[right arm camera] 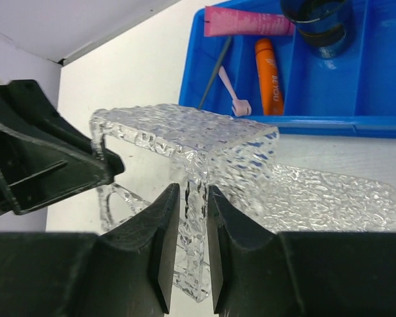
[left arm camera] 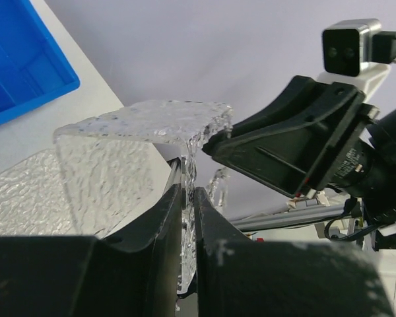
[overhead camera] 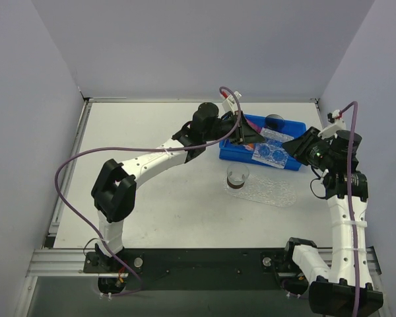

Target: Prepare toiletry sets of a toothbrush and toothpaste on the tray

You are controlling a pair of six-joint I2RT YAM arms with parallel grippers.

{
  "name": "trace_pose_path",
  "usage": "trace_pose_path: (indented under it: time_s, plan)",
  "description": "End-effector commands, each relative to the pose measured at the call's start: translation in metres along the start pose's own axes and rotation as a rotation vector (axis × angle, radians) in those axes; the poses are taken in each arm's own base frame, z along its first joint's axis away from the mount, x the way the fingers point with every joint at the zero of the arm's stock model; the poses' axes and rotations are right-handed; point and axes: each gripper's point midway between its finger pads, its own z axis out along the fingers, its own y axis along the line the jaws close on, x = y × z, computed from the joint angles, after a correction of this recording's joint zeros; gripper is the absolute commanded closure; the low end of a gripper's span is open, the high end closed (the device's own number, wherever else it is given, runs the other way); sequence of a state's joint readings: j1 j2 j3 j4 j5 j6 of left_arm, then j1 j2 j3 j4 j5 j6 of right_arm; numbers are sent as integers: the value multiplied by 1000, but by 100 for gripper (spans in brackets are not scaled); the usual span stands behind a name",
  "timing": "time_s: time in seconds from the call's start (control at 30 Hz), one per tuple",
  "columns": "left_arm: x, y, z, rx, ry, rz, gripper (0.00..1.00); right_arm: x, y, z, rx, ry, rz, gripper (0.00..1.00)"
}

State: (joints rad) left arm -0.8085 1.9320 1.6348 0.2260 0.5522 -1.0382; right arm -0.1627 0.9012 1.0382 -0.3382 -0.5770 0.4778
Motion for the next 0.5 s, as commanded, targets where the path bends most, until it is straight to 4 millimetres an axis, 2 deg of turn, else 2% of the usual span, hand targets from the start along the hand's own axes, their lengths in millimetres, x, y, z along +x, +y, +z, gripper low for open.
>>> trace_pose_path:
  time_s: [0.0,0.3,0.47]
  plan:
    - [-5,-39,0,136,-23,74,100,-3,2,2,7,6,-58,80]
    - [-3,-42,1,160,-20,76,100,4,-5,11,28,39,-82,70]
    - [-3,-42,1,162,-19,77,100,0,-17,15,88,22,-81,65]
